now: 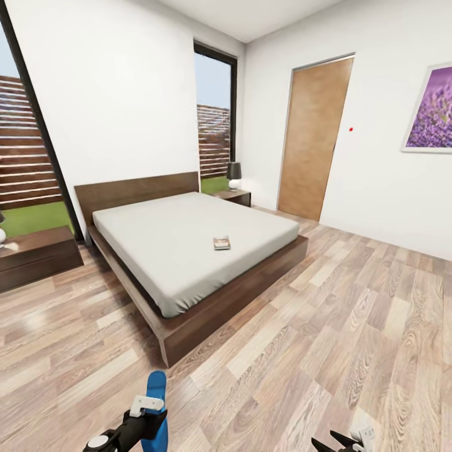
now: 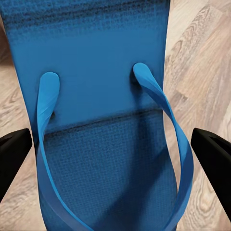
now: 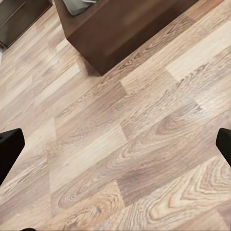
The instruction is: In the bedroom, move the book from the bed onto either nightstand, and place the two sandals side by side next to the bed.
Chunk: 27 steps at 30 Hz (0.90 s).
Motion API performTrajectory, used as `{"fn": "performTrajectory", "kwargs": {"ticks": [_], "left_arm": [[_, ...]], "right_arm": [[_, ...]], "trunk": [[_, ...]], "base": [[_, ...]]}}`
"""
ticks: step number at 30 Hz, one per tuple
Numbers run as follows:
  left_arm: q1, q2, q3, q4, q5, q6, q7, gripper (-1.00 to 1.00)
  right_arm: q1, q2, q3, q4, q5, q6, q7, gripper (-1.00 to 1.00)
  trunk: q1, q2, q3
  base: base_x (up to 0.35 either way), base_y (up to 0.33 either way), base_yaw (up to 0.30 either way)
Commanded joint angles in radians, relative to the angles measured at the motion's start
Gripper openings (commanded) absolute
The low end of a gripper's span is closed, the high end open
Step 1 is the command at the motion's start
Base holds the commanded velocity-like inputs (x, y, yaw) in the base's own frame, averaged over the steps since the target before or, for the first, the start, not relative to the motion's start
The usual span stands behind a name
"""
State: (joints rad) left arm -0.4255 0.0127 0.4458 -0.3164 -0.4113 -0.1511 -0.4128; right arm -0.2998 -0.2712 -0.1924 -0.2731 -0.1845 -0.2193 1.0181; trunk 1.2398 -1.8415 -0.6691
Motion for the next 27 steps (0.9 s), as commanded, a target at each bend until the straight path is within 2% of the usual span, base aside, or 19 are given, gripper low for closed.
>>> {"fn": "performTrajectory", "kwargs": {"ticks": [1,27], "left_arm": [[-0.001,0.000,0.008,0.000,-0.010,-0.005,-0.004,-1.00],[-0.001,0.000,0.008,0.000,-0.011,-0.005,-0.004,-1.00]], "right_arm": [[-0.001,0.000,0.001,0.002,-0.004,-0.003,0.004,1.00],[-0.001,0.000,0.001,0.002,-0.004,-0.005,0.004,1.00]], "trunk": [[0.000,0.000,-0.003],[0.000,0.000,-0.029]], "base": [[0.000,0.000,0.000],[0.000,0.000,0.000]]}}
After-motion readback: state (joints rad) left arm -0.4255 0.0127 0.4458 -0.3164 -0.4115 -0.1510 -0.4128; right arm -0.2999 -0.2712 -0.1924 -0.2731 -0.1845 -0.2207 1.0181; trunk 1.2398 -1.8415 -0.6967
